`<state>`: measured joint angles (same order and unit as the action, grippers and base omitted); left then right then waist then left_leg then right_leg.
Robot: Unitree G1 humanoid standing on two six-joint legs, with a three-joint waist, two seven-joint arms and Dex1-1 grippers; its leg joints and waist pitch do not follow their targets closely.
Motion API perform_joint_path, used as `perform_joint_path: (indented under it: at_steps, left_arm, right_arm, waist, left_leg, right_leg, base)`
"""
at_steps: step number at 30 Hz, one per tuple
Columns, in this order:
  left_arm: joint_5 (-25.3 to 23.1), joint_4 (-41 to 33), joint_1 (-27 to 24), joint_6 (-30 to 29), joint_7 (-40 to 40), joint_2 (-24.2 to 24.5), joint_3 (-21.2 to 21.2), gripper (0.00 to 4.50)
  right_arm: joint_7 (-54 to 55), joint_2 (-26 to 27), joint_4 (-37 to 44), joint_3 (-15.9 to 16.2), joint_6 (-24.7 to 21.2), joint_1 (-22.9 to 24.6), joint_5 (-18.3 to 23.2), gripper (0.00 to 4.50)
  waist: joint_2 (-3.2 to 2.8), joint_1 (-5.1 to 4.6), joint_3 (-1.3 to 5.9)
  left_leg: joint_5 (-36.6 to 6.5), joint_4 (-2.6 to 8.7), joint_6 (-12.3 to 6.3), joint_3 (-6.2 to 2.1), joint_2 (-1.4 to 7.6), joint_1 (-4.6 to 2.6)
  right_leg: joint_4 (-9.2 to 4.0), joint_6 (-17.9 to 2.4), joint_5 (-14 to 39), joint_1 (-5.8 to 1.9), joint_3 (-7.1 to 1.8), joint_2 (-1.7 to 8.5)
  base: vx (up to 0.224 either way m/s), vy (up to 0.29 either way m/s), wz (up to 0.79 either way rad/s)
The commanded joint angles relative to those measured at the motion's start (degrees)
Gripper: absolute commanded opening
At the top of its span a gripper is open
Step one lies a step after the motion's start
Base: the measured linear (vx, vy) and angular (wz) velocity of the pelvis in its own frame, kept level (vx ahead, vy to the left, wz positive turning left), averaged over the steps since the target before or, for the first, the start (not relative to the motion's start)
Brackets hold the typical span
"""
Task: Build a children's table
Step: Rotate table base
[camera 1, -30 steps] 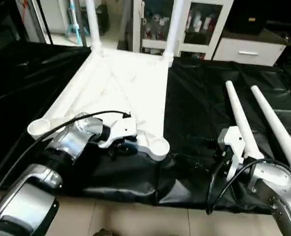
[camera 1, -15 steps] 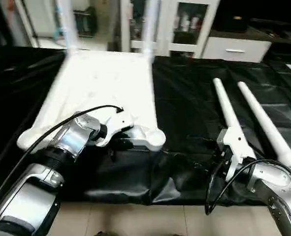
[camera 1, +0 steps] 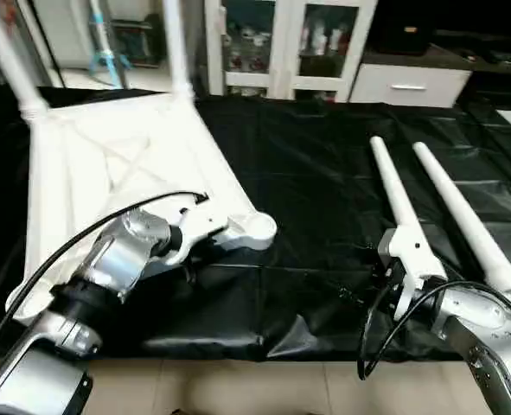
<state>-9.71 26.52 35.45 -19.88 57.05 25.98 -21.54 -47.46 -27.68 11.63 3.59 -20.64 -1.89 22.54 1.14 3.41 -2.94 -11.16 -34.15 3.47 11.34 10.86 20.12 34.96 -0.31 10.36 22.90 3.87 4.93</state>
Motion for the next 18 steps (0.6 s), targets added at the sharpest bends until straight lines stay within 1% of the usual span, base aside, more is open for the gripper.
perform_joint_path:
  at_steps: [1,2,5,6,7,8,9,14,16,17,18]
  left_arm:
    - [-0.50,-1.15,-1.55,2.64,-0.45,-0.24,-1.89,0.01]
    - [-0.39,-1.31,-1.96,8.32,0.28,0.14,-2.44,0.01]
    - [-1.44,-0.16,-1.71,11.54,-1.57,0.01,-2.56,0.01]
    - [-1.93,0.41,-1.51,12.63,-2.18,0.00,-2.71,0.01]
    - [-2.28,0.59,-1.44,12.48,-2.16,-0.01,-2.87,0.01]
    - [-2.25,0.60,-1.44,12.23,-2.02,-0.06,-2.86,0.01]
    - [-1.75,0.16,-1.64,10.41,-2.40,-0.72,-2.25,0.01]
    - [-1.17,-0.09,-1.85,12.56,-1.87,-1.27,-2.33,0.01]
    - [-0.47,-0.24,-1.91,12.06,-1.49,-1.71,-2.04,0.01]
    - [1.13,-0.92,-2.03,10.20,0.43,-2.09,-1.51,0.29]
    - [2.27,-1.86,-2.11,7.80,1.03,-2.48,-0.72,0.29]
  right_arm:
    - [0.16,0.01,-0.44,-0.03,0.58,-0.51,-0.48,3.98]
    - [0.20,0.01,-0.50,-0.03,0.63,-0.55,-0.53,3.98]
    - [0.29,-0.02,-0.59,-0.05,0.59,-0.67,-0.53,3.98]
    - [0.30,-0.04,-0.62,-0.05,0.58,-0.72,-0.55,3.98]
    - [0.31,-0.07,-0.67,-0.06,0.60,-0.75,-0.59,3.98]
    - [0.31,-0.07,-0.68,-0.07,0.61,-0.76,-0.60,3.98]
    - [0.38,-0.08,-0.76,-0.14,0.69,-0.75,-0.70,3.98]
    - [0.47,-0.16,-0.81,-0.22,0.80,-0.69,-0.80,3.98]
    - [0.50,-0.17,-0.79,-0.27,0.79,-0.67,-0.81,3.98]
    - [0.50,-0.19,-0.79,-0.30,0.80,-0.65,-0.85,3.98]
    - [0.52,-0.19,-0.79,-0.34,0.79,-0.62,-0.86,3.98]
  waist:
    - [0.24,0.42,3.04]
    - [0.22,0.55,3.10]
    - [0.15,0.97,3.14]
    - [0.05,1.26,3.15]
    - [-0.13,1.46,3.15]
    - [-0.08,1.68,3.13]
    - [-0.14,1.72,3.15]
    - [-0.13,1.71,3.17]
    - [-0.14,1.73,3.20]
    - [-0.14,1.75,3.19]
    - [-0.23,1.73,3.21]
  left_leg:
    - [-15.55,4.46,-1.42,-1.67,2.55,-0.34]
    - [-15.19,4.47,-1.43,-1.65,2.49,-0.22]
    - [-15.24,4.46,-1.43,-1.55,2.47,-0.33]
    - [-15.17,4.46,-1.33,-1.48,2.51,-0.43]
    - [-15.04,4.49,-1.28,-1.53,2.50,-0.39]
    - [-15.29,4.56,-0.99,-1.51,2.54,-0.40]
    - [-15.55,4.63,-0.74,-1.53,2.56,-0.46]
    - [-16.01,4.69,-0.60,-1.63,2.49,-0.33]
    - [-15.83,4.70,-0.69,-1.63,2.48,-0.30]
    - [-15.77,4.70,-0.73,-1.63,2.48,-0.30]
    - [-15.42,4.69,-0.78,-1.61,2.46,-0.28]
  right_leg:
    - [-5.27,-9.46,20.08,-2.06,-2.80,3.72]
    - [-5.20,-9.41,19.61,-2.12,-2.81,3.70]
    - [-5.21,-8.91,19.41,-2.00,-2.83,3.64]
    - [-5.19,-8.71,19.73,-1.94,-2.88,3.71]
    - [-5.21,-8.57,19.87,-1.95,-2.86,3.72]
    - [-5.23,-8.29,20.21,-1.95,-2.87,3.75]
    - [-5.18,-8.22,20.35,-1.91,-2.85,3.74]
    - [-5.30,-7.87,20.76,-1.97,-2.82,3.83]
    - [-5.26,-7.81,20.53,-1.96,-2.82,3.81]
    - [-5.26,-7.81,20.45,-1.96,-2.82,3.81]
    - [-5.22,-8.00,20.06,-1.96,-2.81,3.81]
  base:
    - [0.000,0.000,0.00]
    - [0.000,0.000,0.00]
    - [0.000,0.000,0.00]
    - [0.000,0.000,0.00]
    - [0.000,0.000,0.00]
    - [0.000,0.000,0.00]
    - [0.000,0.000,0.00]
    - [0.000,0.000,0.00]
    - [0.000,0.000,0.00]
    - [0.000,0.000,0.00]
    - [0.000,0.000,0.00]
